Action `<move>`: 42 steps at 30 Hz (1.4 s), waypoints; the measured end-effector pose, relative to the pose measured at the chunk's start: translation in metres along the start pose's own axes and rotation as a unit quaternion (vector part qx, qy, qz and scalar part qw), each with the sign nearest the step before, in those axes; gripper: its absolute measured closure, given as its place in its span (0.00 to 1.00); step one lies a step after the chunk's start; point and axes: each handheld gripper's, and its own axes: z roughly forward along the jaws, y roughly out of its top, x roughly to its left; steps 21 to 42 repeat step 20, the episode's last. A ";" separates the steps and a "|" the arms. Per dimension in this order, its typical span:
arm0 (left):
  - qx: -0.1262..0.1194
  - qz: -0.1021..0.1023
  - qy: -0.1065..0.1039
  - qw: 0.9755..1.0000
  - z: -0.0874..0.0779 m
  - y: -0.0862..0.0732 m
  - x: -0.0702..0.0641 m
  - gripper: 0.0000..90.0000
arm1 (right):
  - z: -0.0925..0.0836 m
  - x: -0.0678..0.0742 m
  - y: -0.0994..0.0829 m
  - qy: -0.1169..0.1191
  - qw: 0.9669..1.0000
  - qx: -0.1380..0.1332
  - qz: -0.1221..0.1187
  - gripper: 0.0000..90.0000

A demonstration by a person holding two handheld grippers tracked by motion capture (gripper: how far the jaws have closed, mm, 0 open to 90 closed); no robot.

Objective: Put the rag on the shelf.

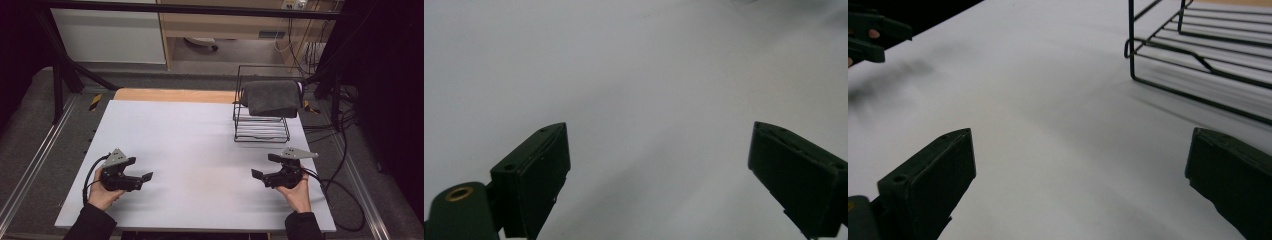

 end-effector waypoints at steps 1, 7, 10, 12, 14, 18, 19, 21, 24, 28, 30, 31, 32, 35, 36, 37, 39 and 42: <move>0.002 0.000 0.001 1.000 -0.001 -0.002 0.001 0.11 | 0.000 -0.002 -0.003 0.000 1.000 0.002 -0.001 0.01; 0.003 -0.016 0.001 1.000 -0.003 -0.014 0.008 0.11 | -0.007 -0.010 -0.020 0.004 1.000 0.003 0.002 0.01; 0.005 -0.019 0.000 1.000 -0.003 -0.018 0.009 0.11 | -0.010 -0.011 -0.028 0.001 1.000 0.011 -0.001 0.01; 0.009 -0.017 0.001 1.000 -0.003 -0.021 0.008 0.11 | -0.011 -0.012 -0.031 0.000 1.000 0.013 -0.001 0.01; 0.016 -0.017 -0.001 1.000 -0.002 -0.024 0.007 0.10 | -0.011 -0.012 -0.032 0.001 1.000 0.010 0.002 0.01; 0.020 -0.011 -0.001 1.000 -0.002 -0.026 0.007 0.10 | -0.011 -0.011 -0.033 0.005 1.000 0.010 0.002 0.01; 0.020 -0.012 -0.001 1.000 -0.002 -0.026 0.008 0.10 | -0.011 -0.011 -0.033 0.005 1.000 0.012 0.002 0.01; 0.021 -0.013 0.000 1.000 -0.002 -0.026 0.008 0.10 | -0.010 -0.011 -0.033 0.005 1.000 0.012 0.001 0.01; 0.021 -0.013 0.000 1.000 -0.002 -0.026 0.008 0.10 | -0.010 -0.011 -0.033 0.005 1.000 0.012 0.001 0.01; 0.021 -0.013 0.000 1.000 -0.002 -0.026 0.008 0.10 | -0.010 -0.011 -0.033 0.005 1.000 0.012 0.001 0.01; 0.021 -0.013 0.000 1.000 -0.002 -0.026 0.008 0.10 | -0.010 -0.011 -0.033 0.005 1.000 0.012 0.001 0.01; 0.021 -0.013 0.000 1.000 -0.002 -0.026 0.008 0.10 | -0.010 -0.011 -0.033 0.005 1.000 0.012 0.001 0.01; 0.021 -0.013 0.000 1.000 -0.002 -0.026 0.008 0.10 | -0.010 -0.011 -0.033 0.005 1.000 0.012 0.001 0.01; 0.021 -0.013 0.000 1.000 -0.002 -0.026 0.008 0.10 | -0.010 -0.011 -0.033 0.005 1.000 0.012 0.001 0.01; 0.021 -0.013 0.000 1.000 -0.002 -0.026 0.008 0.10 | -0.010 -0.011 -0.033 0.005 1.000 0.012 0.001 0.01; 0.021 -0.013 0.000 1.000 -0.002 -0.026 0.008 0.10 | -0.010 -0.011 -0.033 0.005 1.000 0.012 0.001 0.01; 0.021 -0.013 0.000 1.000 -0.002 -0.026 0.008 0.10 | -0.010 -0.011 -0.033 0.005 1.000 0.012 0.001 0.01; 0.021 -0.013 0.000 1.000 -0.002 -0.026 0.008 0.10 | -0.010 -0.011 -0.033 0.005 1.000 0.012 0.001 0.01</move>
